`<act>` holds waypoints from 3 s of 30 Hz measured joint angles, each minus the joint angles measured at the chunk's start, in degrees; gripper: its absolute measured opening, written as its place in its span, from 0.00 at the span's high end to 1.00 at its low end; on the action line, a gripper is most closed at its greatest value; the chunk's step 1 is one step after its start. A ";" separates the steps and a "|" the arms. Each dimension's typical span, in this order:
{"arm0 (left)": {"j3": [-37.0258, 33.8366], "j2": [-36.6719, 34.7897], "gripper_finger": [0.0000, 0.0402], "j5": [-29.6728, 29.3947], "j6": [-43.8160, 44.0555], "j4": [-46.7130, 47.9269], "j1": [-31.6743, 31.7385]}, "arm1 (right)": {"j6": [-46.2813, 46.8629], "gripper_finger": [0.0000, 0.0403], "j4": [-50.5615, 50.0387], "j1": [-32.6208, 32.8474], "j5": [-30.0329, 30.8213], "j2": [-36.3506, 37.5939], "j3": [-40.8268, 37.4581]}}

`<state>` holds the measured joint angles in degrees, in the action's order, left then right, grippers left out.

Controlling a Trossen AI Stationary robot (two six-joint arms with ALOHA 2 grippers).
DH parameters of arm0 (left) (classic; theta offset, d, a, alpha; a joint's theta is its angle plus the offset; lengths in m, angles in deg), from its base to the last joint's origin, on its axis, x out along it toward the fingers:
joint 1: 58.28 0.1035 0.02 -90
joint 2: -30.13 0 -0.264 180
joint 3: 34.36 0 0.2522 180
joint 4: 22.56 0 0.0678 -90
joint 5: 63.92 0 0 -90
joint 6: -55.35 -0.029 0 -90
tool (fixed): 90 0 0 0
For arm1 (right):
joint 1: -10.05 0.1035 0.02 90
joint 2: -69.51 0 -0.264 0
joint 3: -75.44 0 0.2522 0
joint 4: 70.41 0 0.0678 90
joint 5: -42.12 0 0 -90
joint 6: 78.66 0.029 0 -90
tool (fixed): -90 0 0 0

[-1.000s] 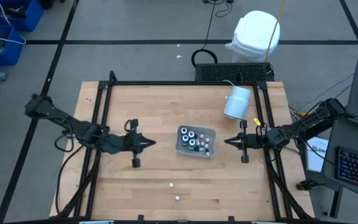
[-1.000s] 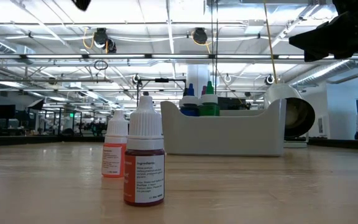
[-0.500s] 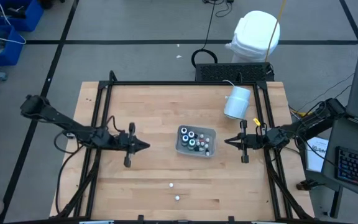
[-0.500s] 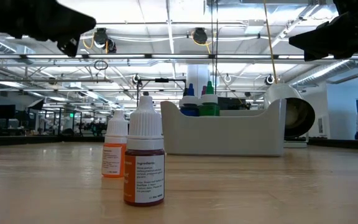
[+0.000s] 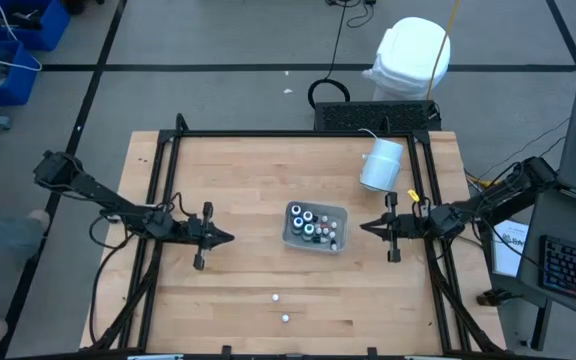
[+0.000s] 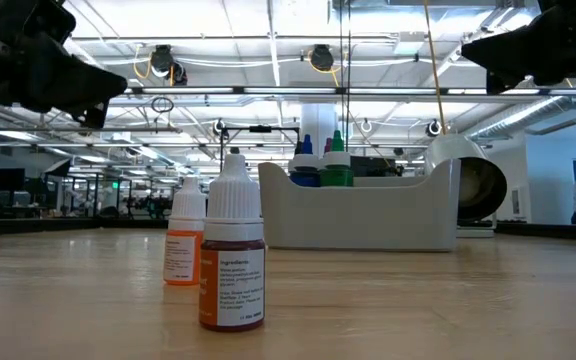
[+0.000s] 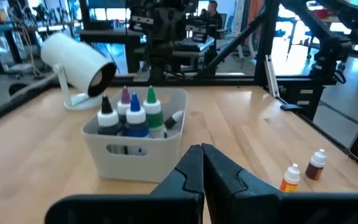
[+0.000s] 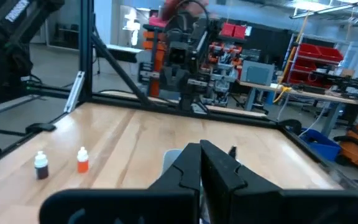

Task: Pick & Place food coloring
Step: Put the small yellow bottle into the gray bin

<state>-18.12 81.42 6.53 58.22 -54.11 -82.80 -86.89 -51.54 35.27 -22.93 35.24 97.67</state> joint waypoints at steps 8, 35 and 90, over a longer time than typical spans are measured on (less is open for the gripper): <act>-0.26 0.00 0.95 -0.01 -1.69 -3.81 0.05 | -2.20 1.00 16.28 0.00 -3.02 -11.91 0.00; -0.24 0.02 0.94 -3.02 -10.34 -5.58 0.04 | 3.76 0.94 -18.42 7.71 -5.75 -67.27 62.96; -0.17 0.02 0.94 -4.46 -7.68 -11.73 0.11 | 10.81 0.54 -7.79 8.22 -14.70 -83.53 62.49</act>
<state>-18.30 81.44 2.07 50.55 -65.83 -82.69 -76.07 -59.33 43.48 -37.63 -48.29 160.16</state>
